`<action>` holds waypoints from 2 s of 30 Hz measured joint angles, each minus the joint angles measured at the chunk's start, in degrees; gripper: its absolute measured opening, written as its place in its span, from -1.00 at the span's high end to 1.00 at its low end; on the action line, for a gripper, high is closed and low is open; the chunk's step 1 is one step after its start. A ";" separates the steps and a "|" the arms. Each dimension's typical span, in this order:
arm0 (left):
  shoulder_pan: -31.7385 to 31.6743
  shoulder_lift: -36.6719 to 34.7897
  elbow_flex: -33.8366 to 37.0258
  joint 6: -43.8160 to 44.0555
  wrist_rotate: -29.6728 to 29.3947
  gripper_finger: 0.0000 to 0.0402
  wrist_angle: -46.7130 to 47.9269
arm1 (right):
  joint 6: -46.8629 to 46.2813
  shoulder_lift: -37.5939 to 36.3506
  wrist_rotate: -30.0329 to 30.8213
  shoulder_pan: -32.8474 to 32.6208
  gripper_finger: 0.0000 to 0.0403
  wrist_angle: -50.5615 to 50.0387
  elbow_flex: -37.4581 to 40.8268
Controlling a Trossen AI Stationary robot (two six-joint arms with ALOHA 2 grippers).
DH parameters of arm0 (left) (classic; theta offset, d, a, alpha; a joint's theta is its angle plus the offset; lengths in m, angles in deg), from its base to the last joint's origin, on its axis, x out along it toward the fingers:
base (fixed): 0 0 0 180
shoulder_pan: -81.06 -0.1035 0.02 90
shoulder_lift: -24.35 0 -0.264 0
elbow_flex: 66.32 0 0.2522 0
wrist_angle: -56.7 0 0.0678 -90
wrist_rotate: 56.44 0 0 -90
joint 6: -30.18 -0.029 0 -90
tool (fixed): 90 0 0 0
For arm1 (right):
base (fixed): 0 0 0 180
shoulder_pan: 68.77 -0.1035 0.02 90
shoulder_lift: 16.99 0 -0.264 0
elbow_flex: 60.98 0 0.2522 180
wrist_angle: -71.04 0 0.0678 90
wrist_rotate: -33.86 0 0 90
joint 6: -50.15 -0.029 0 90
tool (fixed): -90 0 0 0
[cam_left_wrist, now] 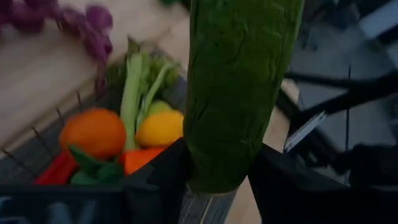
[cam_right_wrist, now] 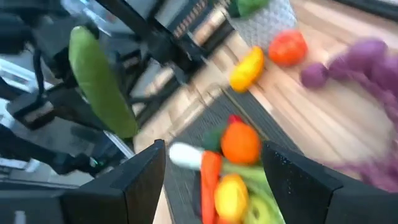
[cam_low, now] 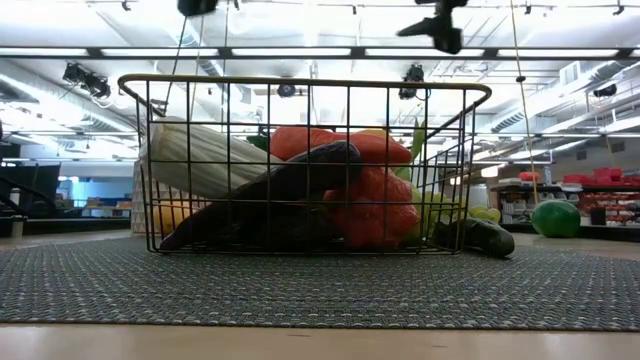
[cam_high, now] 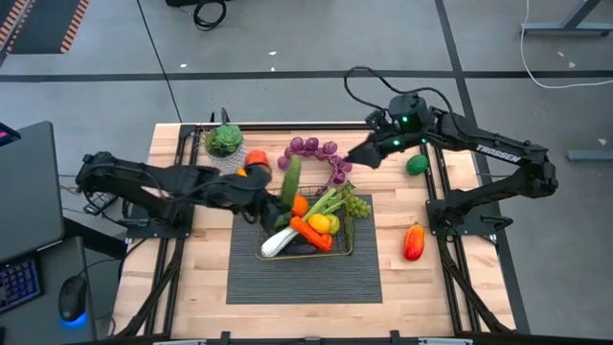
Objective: Build produce basket
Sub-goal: Put the green cucumber into the gold wire basket, then put the yellow mango into the gold wire basket
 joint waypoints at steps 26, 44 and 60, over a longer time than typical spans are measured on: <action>-10.48 1.80 0.00 16.28 9.25 -0.57 31.51 | 5.91 -1.55 14.53 -4.20 -0.33 -5.42 0.02; -5.27 -15.89 0.00 17.85 -2.30 -0.54 22.82 | 8.10 9.04 5.33 -2.01 -0.69 10.25 -0.08; -3.72 -20.91 0.00 1.43 -9.57 -0.50 -1.80 | 16.08 28.71 8.15 -3.49 -0.73 -6.83 -26.13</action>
